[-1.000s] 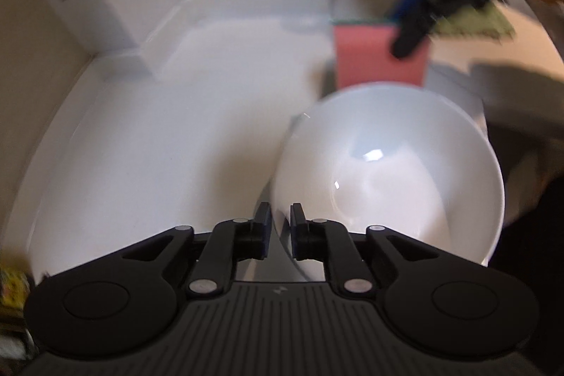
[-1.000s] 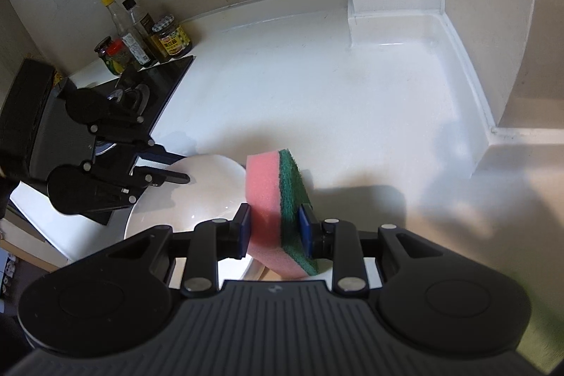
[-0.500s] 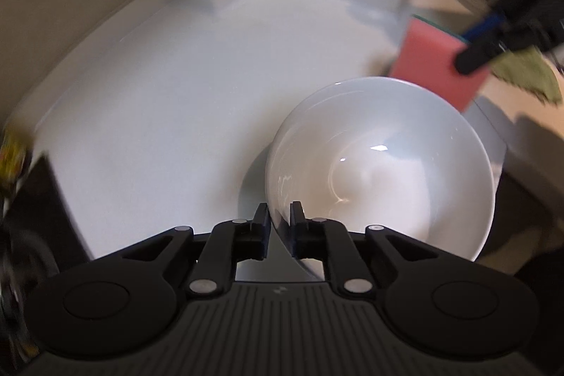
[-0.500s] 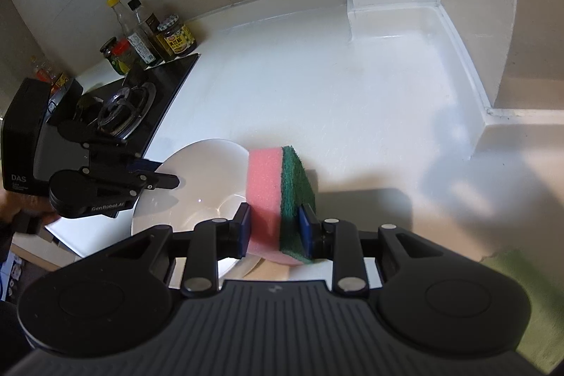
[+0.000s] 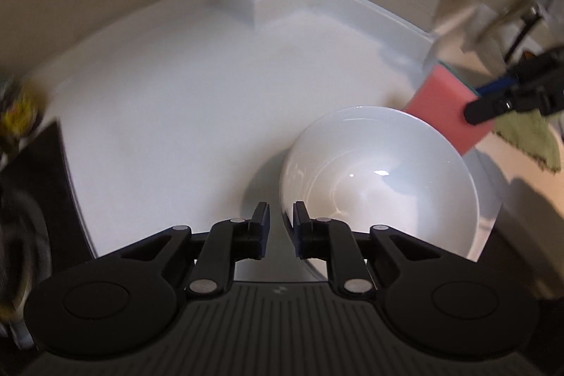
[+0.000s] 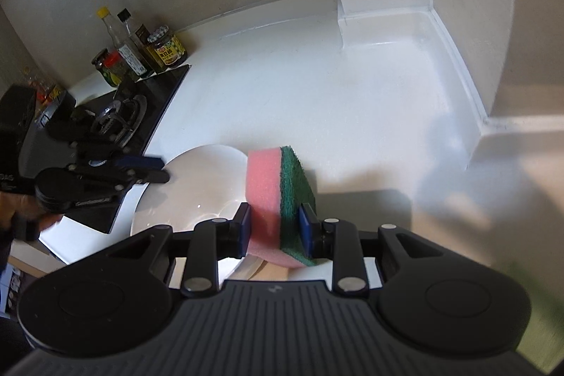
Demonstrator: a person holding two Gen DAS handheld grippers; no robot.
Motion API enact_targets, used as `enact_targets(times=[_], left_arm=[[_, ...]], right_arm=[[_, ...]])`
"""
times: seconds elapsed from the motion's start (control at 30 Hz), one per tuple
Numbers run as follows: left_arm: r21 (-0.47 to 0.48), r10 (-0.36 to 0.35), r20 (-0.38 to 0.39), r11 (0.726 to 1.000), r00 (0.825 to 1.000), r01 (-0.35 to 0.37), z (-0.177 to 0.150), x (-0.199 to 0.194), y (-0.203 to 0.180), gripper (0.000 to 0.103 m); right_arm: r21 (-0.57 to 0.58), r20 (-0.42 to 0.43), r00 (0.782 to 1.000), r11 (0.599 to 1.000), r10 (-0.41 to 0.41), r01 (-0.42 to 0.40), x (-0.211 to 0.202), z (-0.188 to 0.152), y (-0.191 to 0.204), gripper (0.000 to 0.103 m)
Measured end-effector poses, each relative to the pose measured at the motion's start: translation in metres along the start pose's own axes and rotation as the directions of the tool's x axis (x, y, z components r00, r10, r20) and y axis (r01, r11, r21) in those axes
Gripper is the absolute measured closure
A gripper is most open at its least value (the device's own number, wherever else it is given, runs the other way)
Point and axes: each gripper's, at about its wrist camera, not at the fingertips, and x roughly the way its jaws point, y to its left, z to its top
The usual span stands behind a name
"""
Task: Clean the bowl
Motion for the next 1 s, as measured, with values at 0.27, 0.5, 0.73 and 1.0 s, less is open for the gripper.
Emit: enact_targets(times=[0.27, 0.5, 0.73, 1.0], left_arm=[[0.345, -0.001, -0.076, 0.938, 0.997, 0.028, 0.015, 0.022, -0.019, 0.09], [0.583, -0.126, -0.095, 0.797, 0.988, 0.158, 0.026, 0.031, -0.029, 0.088], [0.098, 0.012, -0.083, 0.995, 0.996, -0.004, 0.012, 0.022, -0.015, 0.078], [0.274, 0.003, -0.083, 0.961, 0.997, 0.02, 0.003, 0.028, -0.026, 0.09]], right_arm=[[-0.008, -0.037, 0.999, 1.0, 0.021, -0.022, -0.002, -0.001, 0.001, 0.079], [-0.007, -0.006, 1.0, 1.0, -0.001, 0.001, 0.01, 0.014, -0.003, 0.078], [0.007, -0.003, 1.0, 1.0, 0.015, -0.015, 0.004, 0.003, -0.001, 0.079], [-0.027, -0.034, 0.999, 1.0, 0.016, -0.017, -0.004, -0.004, 0.006, 0.079]])
